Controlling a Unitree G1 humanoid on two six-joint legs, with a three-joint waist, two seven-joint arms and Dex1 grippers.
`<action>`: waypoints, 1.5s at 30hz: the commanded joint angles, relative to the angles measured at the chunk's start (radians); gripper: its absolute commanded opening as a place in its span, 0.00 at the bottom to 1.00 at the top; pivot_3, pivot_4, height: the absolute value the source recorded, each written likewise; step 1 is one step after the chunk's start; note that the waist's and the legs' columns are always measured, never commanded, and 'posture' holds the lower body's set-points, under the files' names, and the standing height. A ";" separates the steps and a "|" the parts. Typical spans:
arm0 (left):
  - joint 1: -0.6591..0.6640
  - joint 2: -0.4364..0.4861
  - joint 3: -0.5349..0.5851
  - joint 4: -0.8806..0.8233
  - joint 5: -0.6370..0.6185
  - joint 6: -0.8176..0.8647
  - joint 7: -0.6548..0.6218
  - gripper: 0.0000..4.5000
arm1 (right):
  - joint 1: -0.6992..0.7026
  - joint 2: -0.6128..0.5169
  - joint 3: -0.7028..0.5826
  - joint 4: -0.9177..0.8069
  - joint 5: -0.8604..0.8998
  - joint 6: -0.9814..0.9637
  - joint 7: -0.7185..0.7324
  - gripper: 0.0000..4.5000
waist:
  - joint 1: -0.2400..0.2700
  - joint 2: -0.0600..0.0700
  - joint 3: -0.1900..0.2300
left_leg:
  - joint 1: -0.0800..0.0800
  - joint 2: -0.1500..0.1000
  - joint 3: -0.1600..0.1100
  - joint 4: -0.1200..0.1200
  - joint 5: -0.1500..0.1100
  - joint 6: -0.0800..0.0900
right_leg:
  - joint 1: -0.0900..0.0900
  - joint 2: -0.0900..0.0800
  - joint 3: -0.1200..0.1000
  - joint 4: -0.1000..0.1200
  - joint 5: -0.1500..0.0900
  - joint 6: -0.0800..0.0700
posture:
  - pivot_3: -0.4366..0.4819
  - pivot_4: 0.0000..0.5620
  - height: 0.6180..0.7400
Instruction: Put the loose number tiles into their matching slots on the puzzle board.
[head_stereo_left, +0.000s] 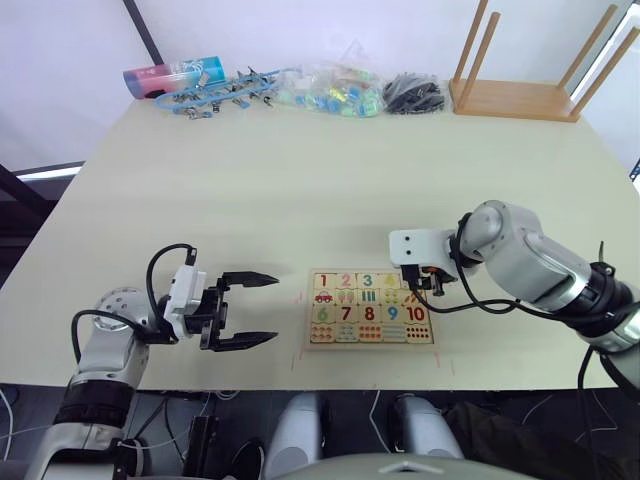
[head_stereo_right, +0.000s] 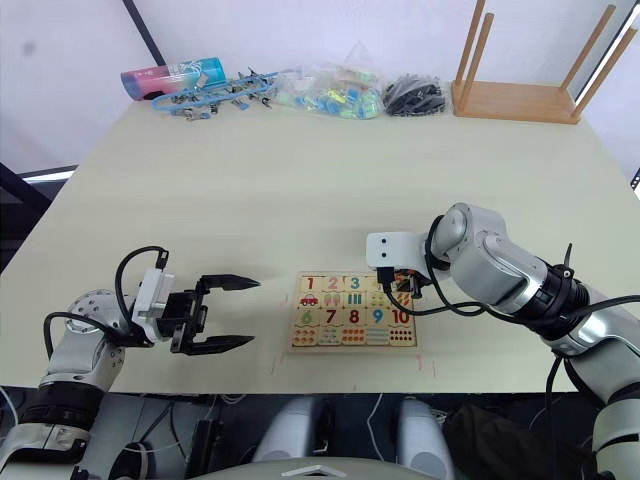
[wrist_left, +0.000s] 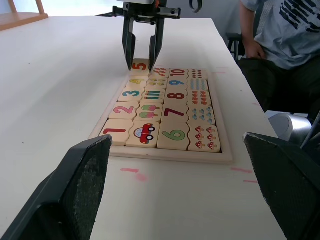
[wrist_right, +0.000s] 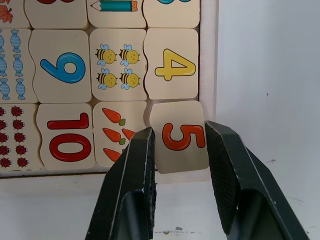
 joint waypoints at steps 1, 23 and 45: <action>-0.005 0.007 0.002 -0.004 -0.010 -0.017 -0.029 1.00 | -0.027 -0.002 -0.025 -0.016 0.002 0.006 0.014 0.20 | 0.000 0.000 0.000 | 0.000 0.000 0.000 0.000 0.000 0.000 | 0.000 0.000 0.000 0.000 0.000 0.000 | 0.48 0.27 0.98; -0.022 0.007 -0.017 0.021 -0.013 -0.034 -0.029 1.00 | -0.044 -0.019 -0.028 -0.019 0.013 0.034 0.040 0.20 | 0.000 0.000 0.000 | 0.000 0.000 0.000 0.000 0.000 0.000 | 0.000 0.000 0.000 0.000 0.000 0.000 | 0.48 0.27 0.98; -0.028 0.007 -0.022 0.012 -0.011 -0.030 -0.029 1.00 | -0.041 0.001 -0.009 -0.045 0.023 0.082 0.029 0.20 | -0.001 0.000 0.000 | 0.000 0.000 0.000 0.000 0.000 0.000 | 0.000 0.000 0.000 0.000 0.000 0.000 | 0.48 0.27 0.98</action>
